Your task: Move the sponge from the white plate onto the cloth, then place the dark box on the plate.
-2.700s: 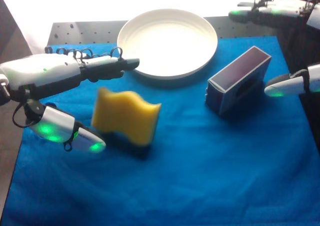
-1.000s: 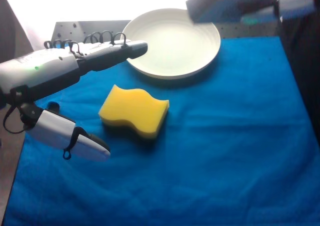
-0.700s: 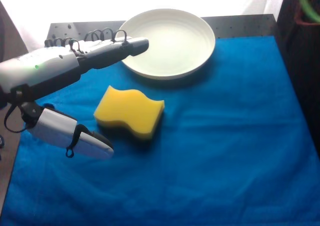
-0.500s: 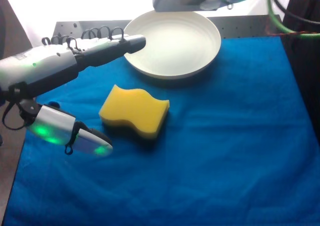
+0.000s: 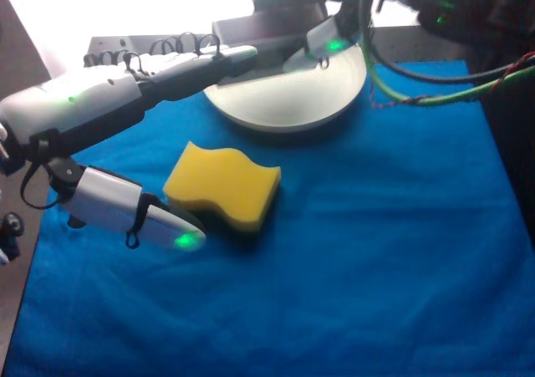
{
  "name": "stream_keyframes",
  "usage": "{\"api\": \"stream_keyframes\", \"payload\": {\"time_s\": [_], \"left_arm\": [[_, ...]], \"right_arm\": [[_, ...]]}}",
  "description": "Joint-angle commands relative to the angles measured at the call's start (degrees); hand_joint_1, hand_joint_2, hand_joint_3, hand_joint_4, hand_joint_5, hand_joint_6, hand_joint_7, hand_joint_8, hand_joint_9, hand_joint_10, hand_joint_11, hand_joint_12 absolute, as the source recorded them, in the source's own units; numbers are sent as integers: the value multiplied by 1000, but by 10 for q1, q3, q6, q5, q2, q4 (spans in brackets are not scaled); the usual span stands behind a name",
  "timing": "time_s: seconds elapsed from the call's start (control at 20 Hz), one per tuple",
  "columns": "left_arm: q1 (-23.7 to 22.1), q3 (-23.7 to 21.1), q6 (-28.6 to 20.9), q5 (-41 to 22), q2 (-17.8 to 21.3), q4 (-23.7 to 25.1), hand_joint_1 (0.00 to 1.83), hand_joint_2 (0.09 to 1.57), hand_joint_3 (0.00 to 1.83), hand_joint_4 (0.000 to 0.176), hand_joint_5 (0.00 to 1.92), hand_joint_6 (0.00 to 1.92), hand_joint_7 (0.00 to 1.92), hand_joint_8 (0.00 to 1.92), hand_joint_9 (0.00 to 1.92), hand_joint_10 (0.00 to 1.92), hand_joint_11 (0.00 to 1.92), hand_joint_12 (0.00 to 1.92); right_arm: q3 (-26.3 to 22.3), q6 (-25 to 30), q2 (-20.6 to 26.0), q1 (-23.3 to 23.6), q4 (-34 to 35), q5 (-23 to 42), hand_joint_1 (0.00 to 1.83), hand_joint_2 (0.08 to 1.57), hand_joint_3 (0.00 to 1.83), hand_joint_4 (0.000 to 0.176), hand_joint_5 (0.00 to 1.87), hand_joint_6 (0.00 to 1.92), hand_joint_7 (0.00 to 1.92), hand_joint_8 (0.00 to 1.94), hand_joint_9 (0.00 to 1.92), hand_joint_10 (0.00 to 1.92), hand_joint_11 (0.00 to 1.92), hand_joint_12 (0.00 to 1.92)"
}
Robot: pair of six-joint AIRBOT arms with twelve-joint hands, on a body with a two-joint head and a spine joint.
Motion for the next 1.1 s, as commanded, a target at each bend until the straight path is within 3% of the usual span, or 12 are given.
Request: {"api": "stream_keyframes", "payload": {"time_s": [0.0, 0.05, 0.1, 0.2, 0.25, 0.3, 0.5, 0.7, 0.8, 0.95, 1.0, 1.05], "left_arm": [[-10, 1, -4, -66, -4, -14, 804, 742, 2, 176, 0, 0, 0, 0, 37, 1, 0, 612], [-10, 1, -4, -66, -4, -14, 804, 742, 2, 176, 0, 0, 0, 0, 38, 2, 0, 612], [-10, 1, -4, -67, -4, -14, 837, 731, 0, 176, 0, 0, 0, 0, 14, 0, 0, 541], [-10, 1, -4, -68, -5, -14, 845, 729, 0, 176, 0, 0, 0, 0, 7, 0, 0, 522], [-10, 0, -4, -68, -5, -14, 816, 740, 2, 176, 0, 0, 0, 0, 1, 0, 0, 429], [-9, 0, -4, -68, -5, -14, 798, 746, 4, 176, 0, 0, 0, 0, 14, 5, 0, 411], [-9, 0, -4, -68, -5, -14, 798, 755, 0, 175, 0, 0, 7, 1, 46, 5, 0, 553], [-2, -3, -4, -78, -2, -24, 839, 738, 0, 176, 0, 0, 0, 0, 1, 0, 0, 338], [9, -8, -3, -95, 3, -41, 854, 728, 0, 176, 0, 0, 0, 0, 0, 0, 0, 201], [34, -25, 26, -149, 21, -97, 743, 714, 0, 176, 0, 0, 0, 0, 0, 0, 0, 273], [48, -31, 37, -175, 27, -120, 699, 738, 1, 176, 0, 0, 0, 0, 10, 1, 0, 431], [63, -39, 48, -213, 32, -150, 644, 773, 0, 102, 0, 0, 39, 0, 99, 1, 0, 714]], "right_arm": [[3, 1, 3, 5, 21, 30, 1397, 1043, 0, 0, 950, 1009, 1182, 578, 1150, 855, 1013, 1034], [2, 1, 2, 4, 18, 30, 1390, 1058, 3, 0, 944, 1067, 1153, 629, 1070, 958, 874, 1175], [0, 1, 2, 4, 15, 30, 1281, 1055, 0, 0, 1031, 908, 1160, 744, 1015, 1023, 777, 1294], [0, 1, 5, 1, 11, 30, 1255, 1053, 0, 7, 1055, 866, 1163, 770, 989, 1067, 745, 1346], [0, 1, 7, 1, 8, 30, 687, 917, 0, 142, 210, 172, 233, 172, 235, 216, 148, 622], [0, 1, 9, 1, 6, 30, 661, 918, 2, 169, 41, 34, 46, 34, 46, 42, 29, 170], [3, 2, 11, -2, 1, 19, 695, 916, 0, 176, 0, 0, 0, 0, 0, 0, 0, 0], [-18, 2, 31, -2, 9, 34, 721, 812, 0, 176, 0, 0, 0, 0, 0, 0, 0, 0], [-36, 2, 68, -17, 79, 101, 672, 748, 0, 176, 0, 0, 0, 0, 0, 0, 0, 0], [-88, 2, 145, -57, 194, 237, 699, 811, 14, 176, 0, 0, 0, 0, 0, 0, 0, 0], [-111, 2, 170, -78, 235, 287, 681, 801, 8, 176, 0, 0, 0, 0, 0, 0, 0, 0], [-128, 2, 187, -97, 263, 320, 732, 795, 4, 176, 0, 0, 0, 0, 0, 0, 0, 0]]}}
